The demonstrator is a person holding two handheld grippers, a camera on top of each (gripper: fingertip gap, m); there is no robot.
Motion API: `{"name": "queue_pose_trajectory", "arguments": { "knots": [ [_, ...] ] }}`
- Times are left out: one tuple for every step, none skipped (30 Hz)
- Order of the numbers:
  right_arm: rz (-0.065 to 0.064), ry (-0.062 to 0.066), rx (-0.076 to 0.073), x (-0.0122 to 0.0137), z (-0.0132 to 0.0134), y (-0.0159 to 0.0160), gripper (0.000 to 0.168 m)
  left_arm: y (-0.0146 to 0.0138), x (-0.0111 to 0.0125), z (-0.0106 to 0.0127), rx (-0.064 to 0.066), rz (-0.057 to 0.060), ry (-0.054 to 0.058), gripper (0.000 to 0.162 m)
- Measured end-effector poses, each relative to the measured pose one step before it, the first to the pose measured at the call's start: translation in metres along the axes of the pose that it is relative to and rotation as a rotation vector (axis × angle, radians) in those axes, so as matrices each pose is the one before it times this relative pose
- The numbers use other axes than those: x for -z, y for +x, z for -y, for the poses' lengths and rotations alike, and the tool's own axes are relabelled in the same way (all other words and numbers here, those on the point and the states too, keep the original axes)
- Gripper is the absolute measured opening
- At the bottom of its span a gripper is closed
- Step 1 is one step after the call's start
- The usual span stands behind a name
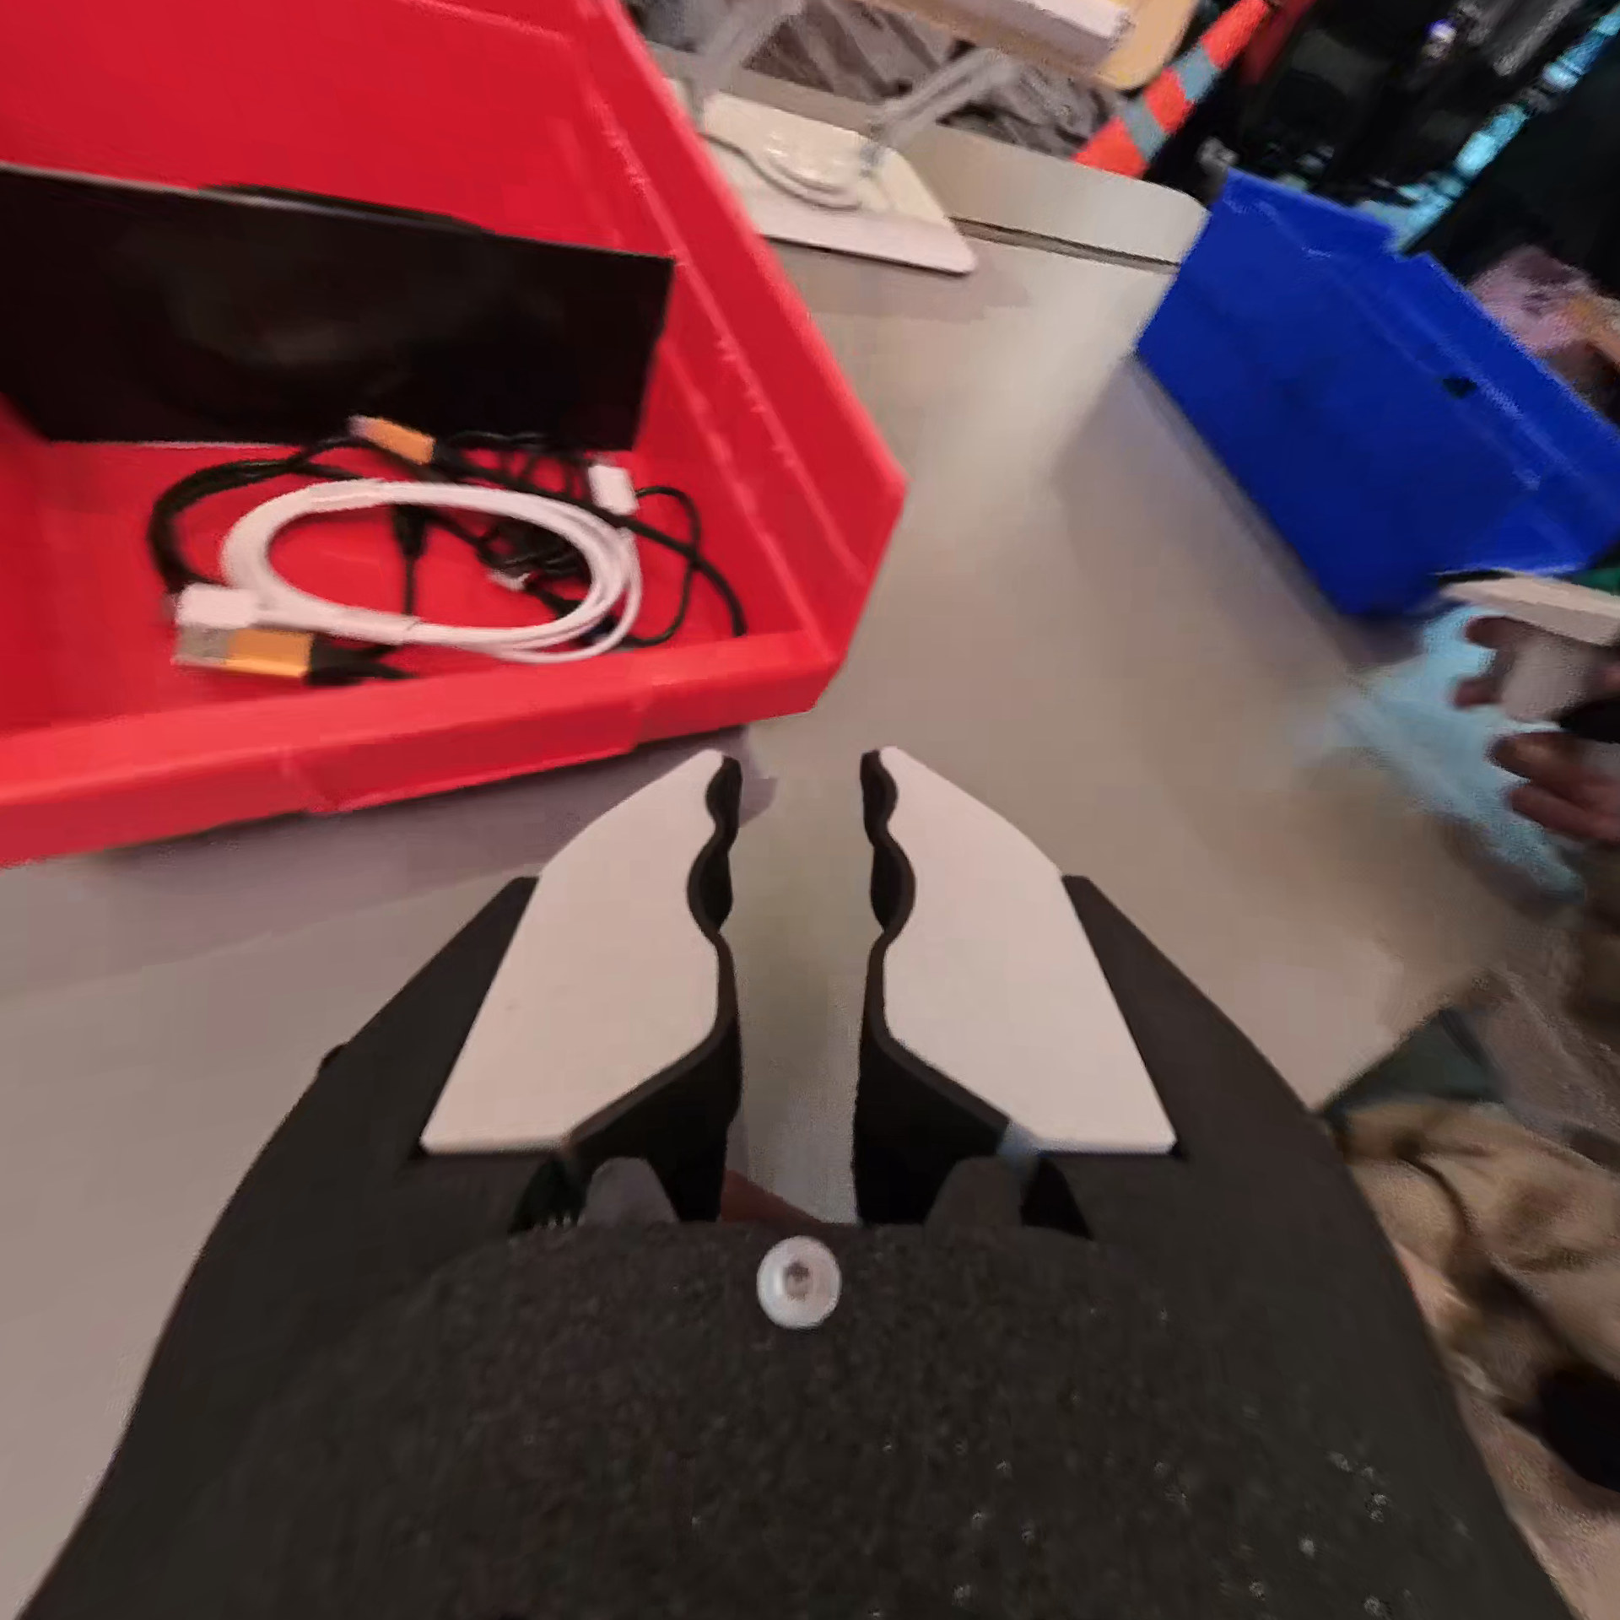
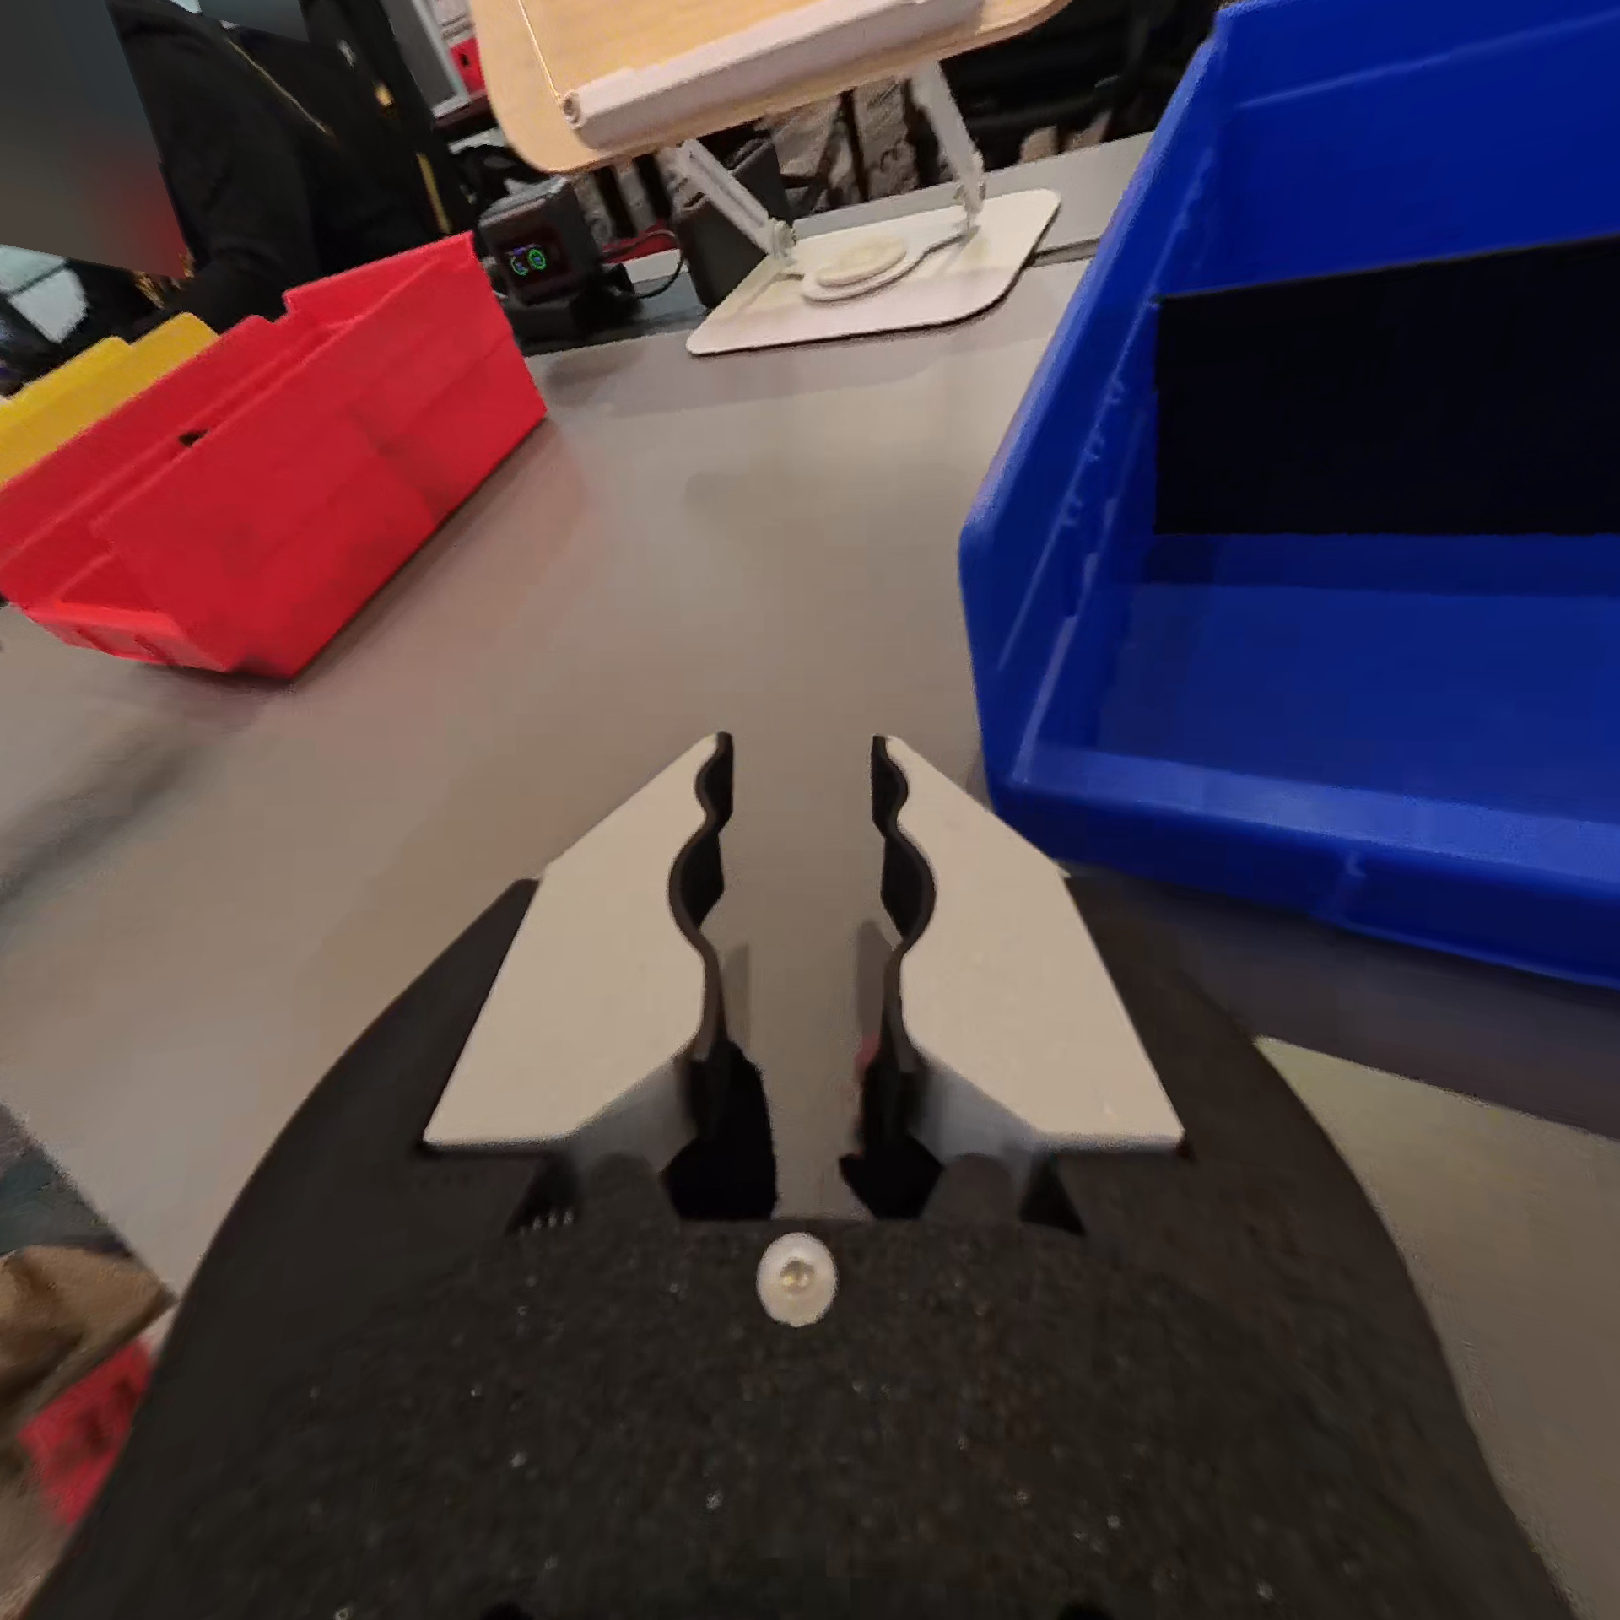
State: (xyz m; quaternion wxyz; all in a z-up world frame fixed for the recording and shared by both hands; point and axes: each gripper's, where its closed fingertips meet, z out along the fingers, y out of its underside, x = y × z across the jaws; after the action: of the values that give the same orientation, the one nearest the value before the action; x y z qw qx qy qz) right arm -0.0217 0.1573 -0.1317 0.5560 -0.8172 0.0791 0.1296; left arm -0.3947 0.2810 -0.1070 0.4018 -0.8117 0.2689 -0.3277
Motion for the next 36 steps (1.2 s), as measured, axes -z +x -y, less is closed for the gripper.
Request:
{"name": "queue_pose_trajectory", "arguments": {
  "knots": [
    [0.0280,-0.0222,-0.0084,-0.00256,-0.00266,-0.00249,0.030,0.00596,0.00099,0.00954,-0.0054,-0.0371,-0.0187,0.029],
    [0.0059,-0.0231,-0.0048,-0.00235,-0.00284,0.00066,0.030,0.00495,0.00123,0.01218,-0.0195,-0.0422,-0.0197,0.029],
    [-0.0095,-0.0100,0.0007,-0.00147,-0.00193,0.00203,0.030,0.00365,0.00104,0.01377,-0.0215,-0.0487,-0.0238,0.029],
    [0.0011,0.0005,0.0127,-0.00062,-0.00087,-0.00004,0.028,0.00155,0.00097,0.01360,-0.0286,-0.0467,-0.0335,0.030],
    [0.0018,0.0005,0.0139,-0.00005,-0.00033,-0.00042,0.026,-0.00313,0.00097,0.01409,-0.0603,-0.0268,-0.0421,0.031],
    [0.0002,0.0018,0.0125,0.00025,0.00045,-0.00011,0.025,-0.00784,0.00078,0.01563,-0.1091,-0.0048,-0.0383,0.033],
    [0.0047,0.0080,0.0086,0.00031,0.00209,-0.00045,0.024,-0.01362,-0.00007,0.01589,-0.1452,0.0202,-0.0278,0.033],
    [0.0124,0.0128,-0.0006,-0.00007,0.00349,-0.00108,0.023,-0.02092,-0.00303,0.01508,-0.1394,0.0450,-0.0130,0.032],
    [0.0161,0.0113,-0.0099,-0.00068,0.00347,-0.00123,0.023,-0.02275,-0.00812,0.01085,-0.1073,0.0306,-0.0159,0.032],
    [0.0117,0.0062,-0.0172,-0.00140,0.00263,-0.00015,0.023,-0.02039,-0.01337,0.00541,-0.0754,0.0014,-0.0310,0.032],
    [0.0138,0.0017,-0.0181,-0.00170,0.00149,-0.00024,0.023,-0.02065,-0.01728,0.00065,-0.0628,0.0068,-0.0406,0.032],
    [0.0151,-0.0028,-0.0156,-0.00164,0.00021,-0.00029,0.024,-0.01923,-0.02029,-0.00405,-0.0671,0.0132,-0.0551,0.032],
    [0.0140,-0.0058,-0.0115,-0.00138,-0.00050,-0.00037,0.024,-0.01460,-0.02231,-0.00638,-0.0678,0.0003,-0.0594,0.034],
    [0.0099,-0.0043,-0.0081,-0.00114,-0.00016,-0.00010,0.024,-0.01045,-0.02299,-0.00717,-0.0599,-0.0130,-0.0563,0.035],
    [0.0046,0.0012,-0.0081,-0.00069,0.00081,0.00049,0.024,-0.00661,-0.02243,-0.00827,-0.0500,-0.0296,-0.0636,0.038],
    [0.0044,0.0057,-0.0092,-0.00030,0.00135,0.00027,0.024,-0.00702,-0.02127,-0.00834,-0.0454,-0.0214,-0.0646,0.040],
    [0.0058,0.0061,-0.0109,-0.00025,0.00129,-0.00002,0.024,-0.00665,-0.01955,-0.00705,-0.0443,-0.0145,-0.0547,0.043],
    [0.0066,0.0027,-0.0130,-0.00028,0.00072,-0.00026,0.024,-0.00241,-0.01701,-0.00416,-0.0380,-0.0289,-0.0331,0.045],
    [0.0095,-0.0003,-0.0137,-0.00033,-0.00006,-0.00073,0.023,0.00254,-0.01391,-0.00167,-0.0344,-0.0493,-0.0128,0.046],
    [0.0145,-0.0036,-0.0160,-0.00040,-0.00083,-0.00134,0.023,0.00501,-0.01068,0.00068,-0.0316,-0.0520,0.0050,0.046],
    [0.0140,-0.0043,-0.0150,-0.00036,-0.00094,-0.00127,0.023,0.00584,-0.00774,0.00146,-0.0312,-0.0485,0.0131,0.046],
    [0.0077,-0.0023,-0.0094,-0.00064,-0.00063,-0.00028,0.023,0.00176,-0.00622,0.00056,-0.0195,-0.0210,0.0038,0.044],
    [0.0056,-0.0005,-0.0059,-0.00074,-0.00020,-0.00004,0.023,-0.00039,-0.00524,-0.00107,-0.0091,-0.0111,-0.0112,0.046],
    [0.0090,-0.0018,-0.0067,-0.00078,-0.00021,-0.00059,0.023,0.00069,-0.00408,-0.00010,0.0029,-0.0211,-0.0063,0.045],
    [0.0114,-0.0042,-0.0077,-0.00102,-0.00071,-0.00110,0.023,0.00260,-0.00276,0.00139,0.0081,-0.0329,0.0058,0.045],
    [0.0110,-0.0042,-0.0067,-0.00090,-0.00086,-0.00117,0.022,0.00298,-0.00234,0.00081,0.0046,-0.0329,0.0045,0.046],
    [0.0100,-0.0028,-0.0053,-0.00071,-0.00090,-0.00114,0.023,0.00292,-0.00258,-0.00121,-0.0027,-0.0297,-0.0088,0.046],
    [0.0118,-0.0037,-0.0047,-0.00060,-0.00070,-0.00140,0.023,0.00520,-0.00164,-0.00114,-0.0092,-0.0427,-0.0083,0.041],
    [0.0108,-0.0042,-0.0050,-0.00032,-0.00072,-0.00128,0.023,0.00377,-0.00063,0.00025,-0.0018,-0.0297,0.0082,0.035],
    [0.0071,-0.0025,-0.0058,-0.00004,-0.00037,-0.00080,0.023,0.00015,-0.00008,0.00067,-0.0059,-0.0032,0.0147,0.035],
    [0.0028,-0.0016,-0.0059,0.00003,-0.00036,-0.00033,0.023,0.00015,-0.00006,0.00014,-0.0067,0.0012,0.0174,0.035],
    [0.0015,-0.0029,-0.0049,0.00002,-0.00071,-0.00019,0.023,0.00060,0.00010,0.00041,-0.0128,0.0019,0.0203,0.034],
    [0.0018,-0.0038,-0.0019,0.00004,-0.00070,-0.00056,0.022,0.00078,0.00009,0.00030,-0.0174,0.0031,0.0152,0.032],
    [0.0020,-0.0032,0.0019,0.00001,-0.00060,-0.00083,0.022,0.00032,0.00023,-0.00005,-0.0128,0.0091,0.0086,0.030],
    [0.0011,-0.0027,0.0050,0.00007,-0.00055,-0.00102,0.022,-0.00048,0.00052,-0.00081,-0.0210,0.0190,-0.0046,0.029],
    [0.0001,-0.0012,0.0060,0.00005,-0.00023,-0.00115,0.022,-0.00063,0.00101,-0.00088,-0.0211,0.0285,-0.0178,0.028]
  ]
}}
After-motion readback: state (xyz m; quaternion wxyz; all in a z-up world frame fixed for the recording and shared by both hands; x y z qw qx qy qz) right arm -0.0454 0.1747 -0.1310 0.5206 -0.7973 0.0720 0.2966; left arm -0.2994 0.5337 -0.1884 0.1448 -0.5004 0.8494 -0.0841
